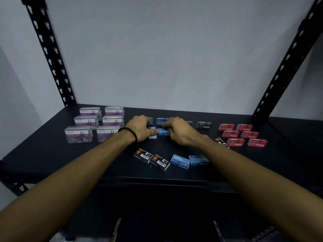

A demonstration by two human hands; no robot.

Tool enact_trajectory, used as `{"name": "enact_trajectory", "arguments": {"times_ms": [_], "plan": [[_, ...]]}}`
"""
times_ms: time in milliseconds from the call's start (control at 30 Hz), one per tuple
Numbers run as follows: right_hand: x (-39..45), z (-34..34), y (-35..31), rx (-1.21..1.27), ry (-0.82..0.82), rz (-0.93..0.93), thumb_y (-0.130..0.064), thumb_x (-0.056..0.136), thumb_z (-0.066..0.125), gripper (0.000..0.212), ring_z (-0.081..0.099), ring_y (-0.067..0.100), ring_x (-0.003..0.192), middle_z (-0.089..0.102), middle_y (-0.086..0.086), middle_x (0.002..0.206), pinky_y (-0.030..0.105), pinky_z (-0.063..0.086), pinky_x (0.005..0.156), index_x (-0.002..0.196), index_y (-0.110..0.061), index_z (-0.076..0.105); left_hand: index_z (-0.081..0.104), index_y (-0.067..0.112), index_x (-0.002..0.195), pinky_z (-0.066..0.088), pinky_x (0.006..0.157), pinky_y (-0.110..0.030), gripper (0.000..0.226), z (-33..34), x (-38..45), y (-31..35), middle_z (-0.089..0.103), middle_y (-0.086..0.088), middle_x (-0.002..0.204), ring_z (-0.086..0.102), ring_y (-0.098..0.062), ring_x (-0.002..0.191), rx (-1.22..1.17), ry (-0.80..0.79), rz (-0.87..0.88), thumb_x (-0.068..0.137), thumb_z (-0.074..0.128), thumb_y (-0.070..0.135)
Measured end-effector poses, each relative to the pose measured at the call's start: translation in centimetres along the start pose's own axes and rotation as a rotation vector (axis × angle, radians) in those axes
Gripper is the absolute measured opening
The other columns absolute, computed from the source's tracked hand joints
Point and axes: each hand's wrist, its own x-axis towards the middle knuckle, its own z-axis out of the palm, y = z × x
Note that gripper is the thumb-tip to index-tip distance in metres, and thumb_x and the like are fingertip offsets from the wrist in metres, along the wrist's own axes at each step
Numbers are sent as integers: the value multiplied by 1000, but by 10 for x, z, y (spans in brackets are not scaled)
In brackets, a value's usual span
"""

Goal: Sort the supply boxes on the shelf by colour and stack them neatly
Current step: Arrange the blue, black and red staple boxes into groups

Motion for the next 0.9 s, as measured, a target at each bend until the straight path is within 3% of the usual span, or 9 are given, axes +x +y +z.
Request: {"name": "enact_trajectory", "arguments": {"times_ms": [133,200,367,600,767,900], "plan": [[-3,2,1,12,-8,-5,-12,97,47,28,61,20,99,68,8,113,36,49,92,116,-9,68,65,20,95,45,57,-27,40,3,-2,4,58,7,73,58,-10,68,20,-33,-13,75,70,55],[-4,2,2,19,2,-6,-13,97,49,26,62,20,98,69,7,112,35,49,90,113,-8,69,63,19,107,43,57,-26,44,2,-1,6,56,9,76,56,-9,70,15,-39,-10,77,71,49],[-6,1,5,16,-4,5,-17,95,51,24,62,17,95,69,6,108,33,49,88,109,-9,69,43,13,135,52,78,-32,60,1,-1,8,61,-3,106,59,-18,89,5,-80,-9,83,70,26],[-13,2,11,-25,-14,47,-25,98,49,33,59,22,104,62,10,117,31,43,90,120,-8,66,53,20,115,52,84,-36,38,-2,-2,7,61,-1,106,59,-18,91,1,-104,-3,82,71,15],[-16,0,13,-42,-74,79,-28,100,46,36,52,22,114,56,10,121,31,38,95,128,-10,61,55,16,123,48,84,-27,46,-4,-3,8,59,-3,115,57,-18,100,21,-111,38,81,71,9],[-17,-2,12,-8,-62,79,-27,98,52,28,54,18,105,58,5,114,27,39,87,118,-11,62,61,16,120,44,79,-22,42,-4,-3,7,60,-4,117,54,-15,95,32,-111,60,81,70,4]]}}
